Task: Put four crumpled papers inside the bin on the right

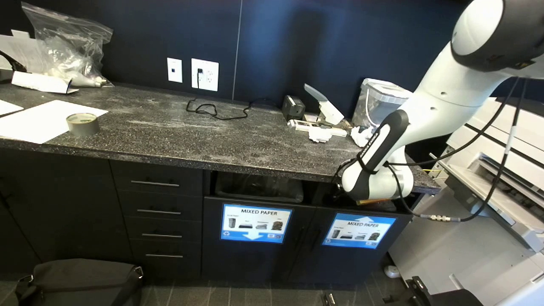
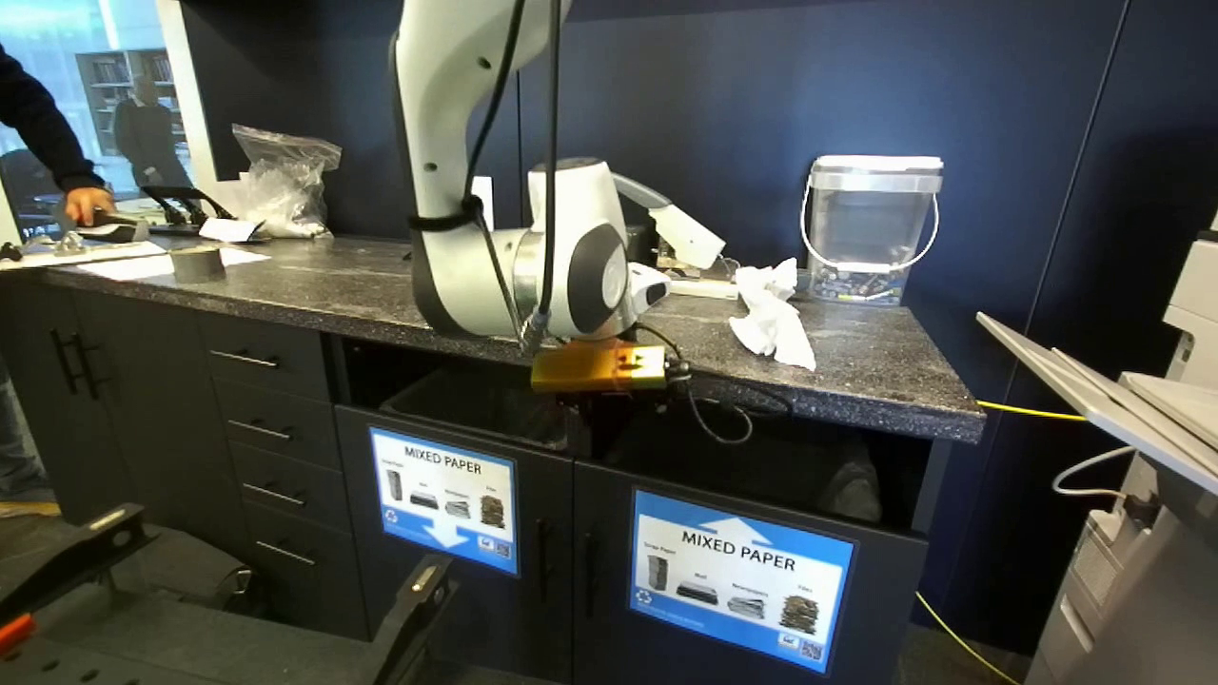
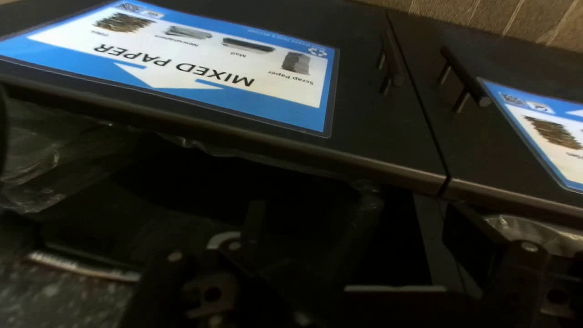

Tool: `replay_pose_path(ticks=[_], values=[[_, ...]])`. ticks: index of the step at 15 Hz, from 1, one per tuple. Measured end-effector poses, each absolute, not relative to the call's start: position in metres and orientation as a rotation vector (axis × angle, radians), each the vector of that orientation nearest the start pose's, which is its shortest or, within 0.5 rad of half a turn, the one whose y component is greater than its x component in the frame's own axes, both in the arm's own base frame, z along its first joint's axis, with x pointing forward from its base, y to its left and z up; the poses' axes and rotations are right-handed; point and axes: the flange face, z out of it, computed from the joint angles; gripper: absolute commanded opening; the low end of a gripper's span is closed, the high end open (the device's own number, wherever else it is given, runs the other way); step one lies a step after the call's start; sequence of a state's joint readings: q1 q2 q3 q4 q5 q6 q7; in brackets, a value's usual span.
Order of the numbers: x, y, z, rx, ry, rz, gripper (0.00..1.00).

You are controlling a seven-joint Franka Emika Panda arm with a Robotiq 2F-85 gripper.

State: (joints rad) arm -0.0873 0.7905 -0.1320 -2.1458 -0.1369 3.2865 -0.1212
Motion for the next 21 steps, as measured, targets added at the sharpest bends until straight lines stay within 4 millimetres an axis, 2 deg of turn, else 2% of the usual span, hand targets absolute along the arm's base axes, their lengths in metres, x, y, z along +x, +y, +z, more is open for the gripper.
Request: replay_pose_path(ticks=[3,7,10,13,16,21], values=[[0.554,-0.111,0.107,-3.26,-0.196,-0.382,1.0],[0.565,-0.111,0.157,-3.268,-0.196,-0.309,1.0],[0.591,-0.111,0.204,-3.265,-0.194,-0.425,1.0],[0.618,-0.109,0.236,-3.243,-0.149,-0.525,1.0],[0.643,-0.108,0.25,-3.209,-0.065,-0.569,1.0],[0.692,-0.103,0.239,-3.162,0.146,-0.582,1.0]])
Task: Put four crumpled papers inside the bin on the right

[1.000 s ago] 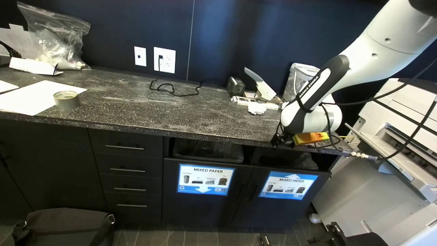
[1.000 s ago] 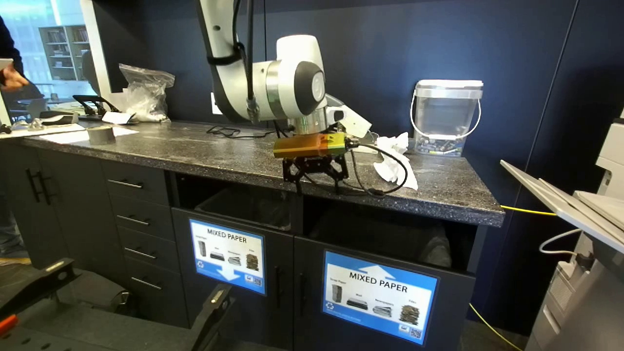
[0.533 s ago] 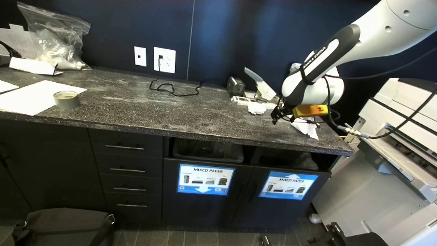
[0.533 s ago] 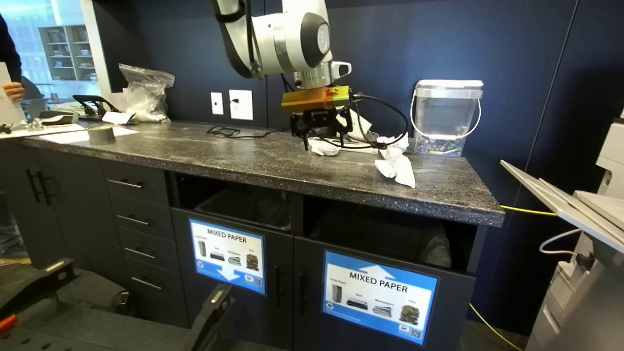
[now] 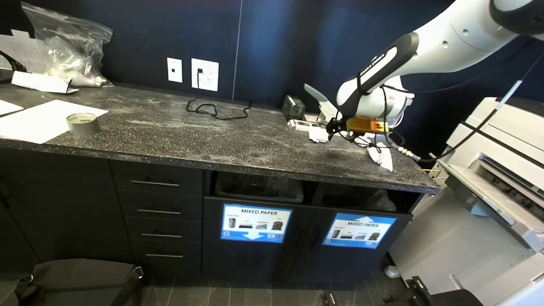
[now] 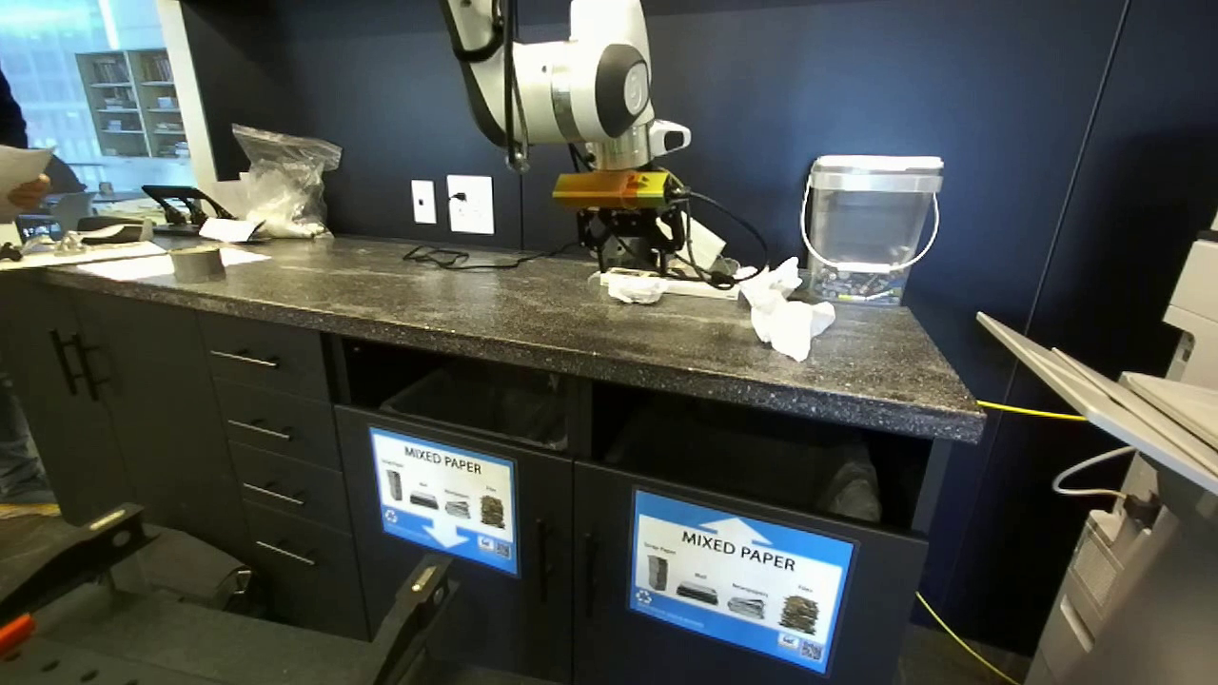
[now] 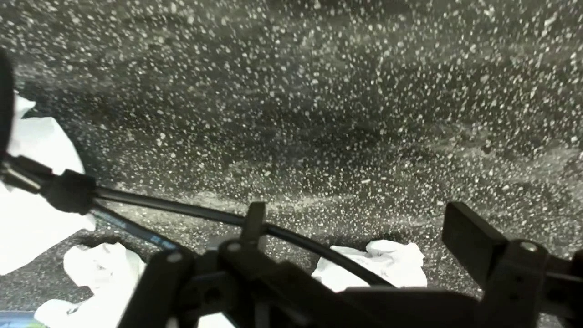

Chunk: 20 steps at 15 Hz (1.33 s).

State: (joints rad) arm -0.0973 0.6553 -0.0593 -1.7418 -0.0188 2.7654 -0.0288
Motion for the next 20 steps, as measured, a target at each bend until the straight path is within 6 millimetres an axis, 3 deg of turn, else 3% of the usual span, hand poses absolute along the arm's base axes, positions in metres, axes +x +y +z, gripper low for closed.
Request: replay_pose_path(ticks=[10,15,20], values=[[0.778,-0.083,0.217,-3.079,0.421,-0.69,1.0],[0.803,-0.074,0.195,-3.081,0.452,-0.686,1.0],[0.814,-0.077,0.172,-3.108,0.463,-0.662,1.0]])
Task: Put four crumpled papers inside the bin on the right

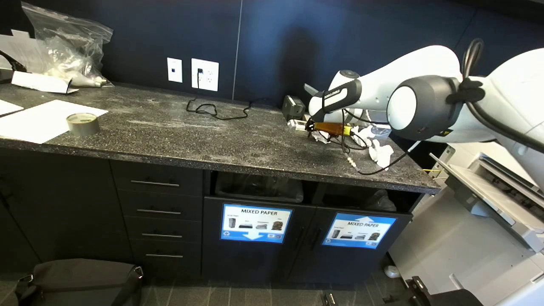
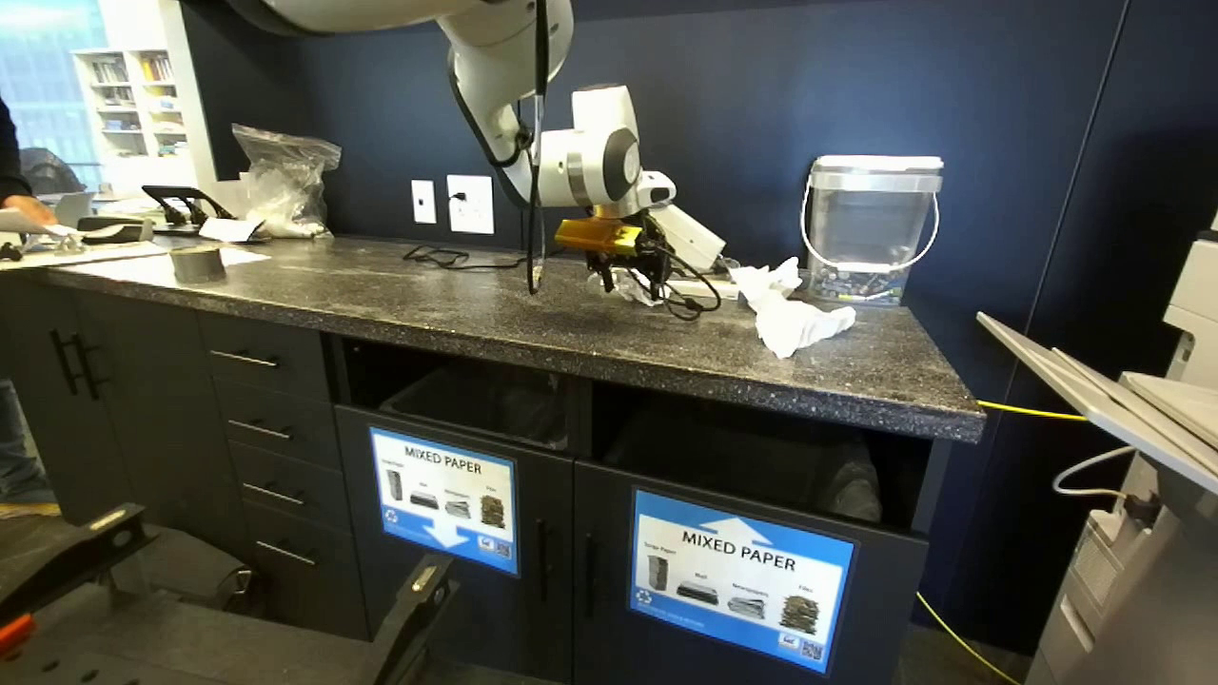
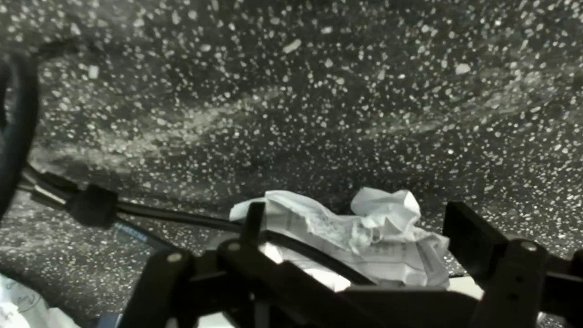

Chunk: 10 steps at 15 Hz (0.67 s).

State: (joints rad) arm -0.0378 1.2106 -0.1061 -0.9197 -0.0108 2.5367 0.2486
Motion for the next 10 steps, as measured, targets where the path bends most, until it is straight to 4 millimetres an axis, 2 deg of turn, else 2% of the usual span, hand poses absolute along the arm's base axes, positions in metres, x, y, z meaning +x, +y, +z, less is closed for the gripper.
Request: replay_pose_path(ticks=[3,4,6,10], values=[[0.8175,-0.0804,0.1653,-3.122,0.468,-0.658,1.0],[0.8183,-0.081,0.1641,-3.127,0.468,-0.655,0.75],[0.8202,-0.0828,0.164,-3.132,0.47,-0.659,0.7],[0.824,-0.0852,0.1681,-3.137,0.468,-0.688,0.38]])
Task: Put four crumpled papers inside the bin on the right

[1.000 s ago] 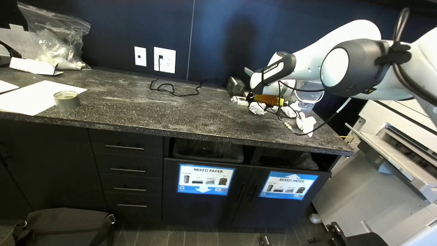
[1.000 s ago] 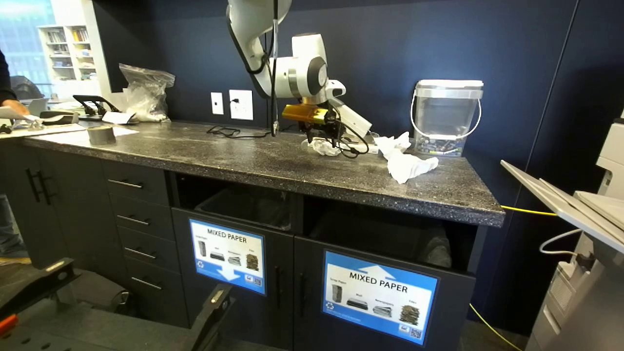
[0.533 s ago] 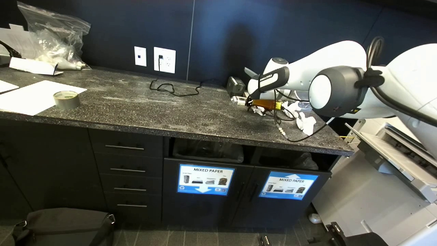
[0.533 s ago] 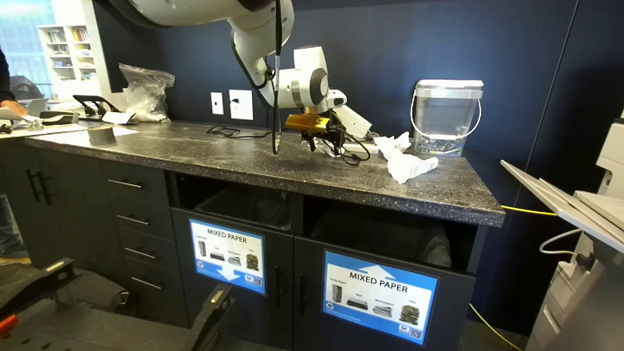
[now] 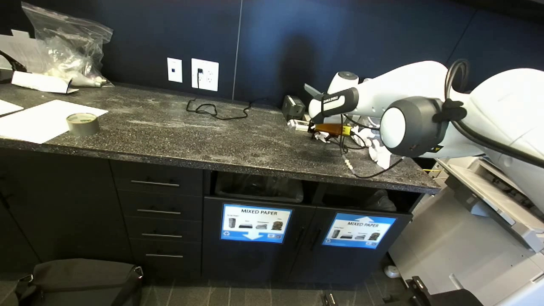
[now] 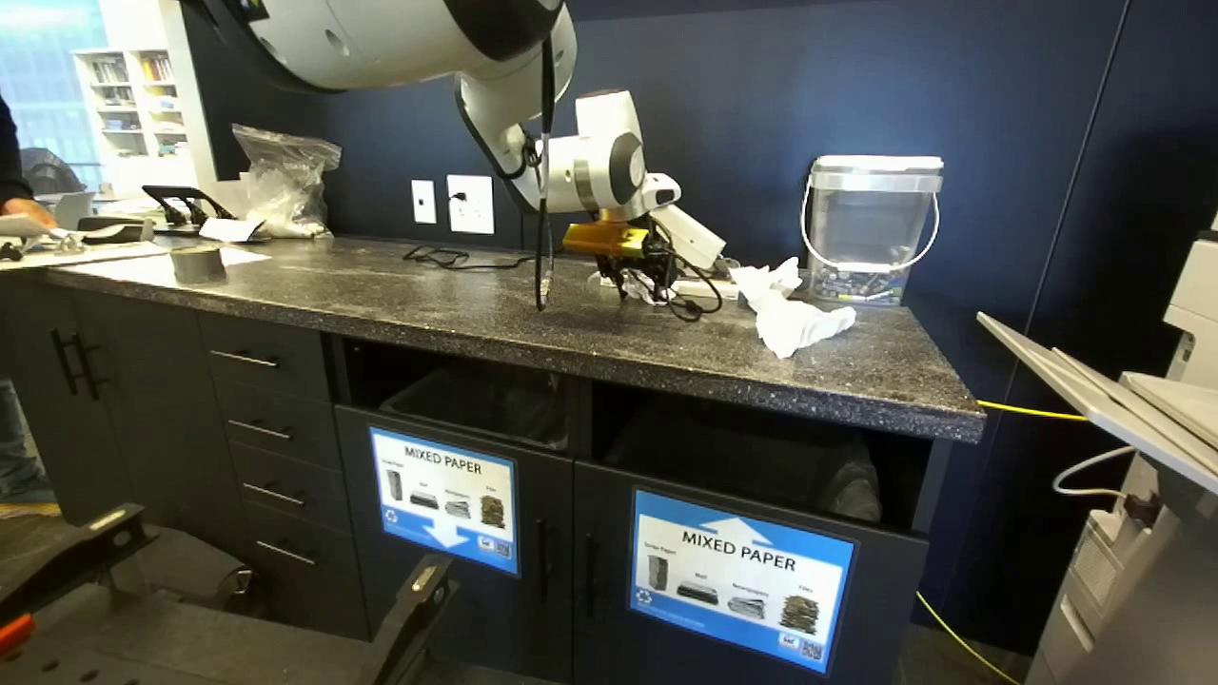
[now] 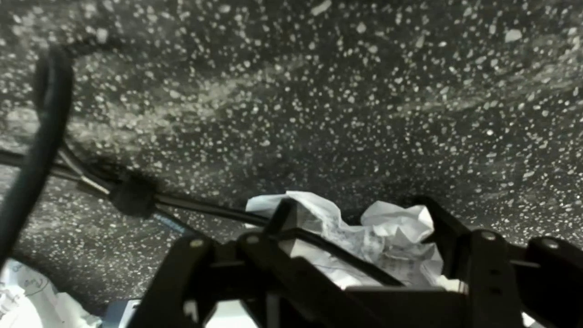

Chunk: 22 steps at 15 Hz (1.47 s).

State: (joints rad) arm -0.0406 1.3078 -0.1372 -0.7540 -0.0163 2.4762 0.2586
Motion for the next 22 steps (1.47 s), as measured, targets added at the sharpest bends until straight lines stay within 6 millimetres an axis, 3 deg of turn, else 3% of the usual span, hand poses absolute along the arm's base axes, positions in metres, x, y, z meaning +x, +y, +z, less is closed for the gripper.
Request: replay_pose_path(ticks=[4,6,15,22], values=[[0.826,-0.087,0.171,-3.147,0.464,-0.698,0.12],[0.826,-0.089,0.17,-3.161,0.453,-0.687,0.07],[0.822,-0.08,0.173,-3.279,0.035,-0.451,0.1],[0.812,-0.07,0.157,-3.291,-0.379,-0.218,0.1]])
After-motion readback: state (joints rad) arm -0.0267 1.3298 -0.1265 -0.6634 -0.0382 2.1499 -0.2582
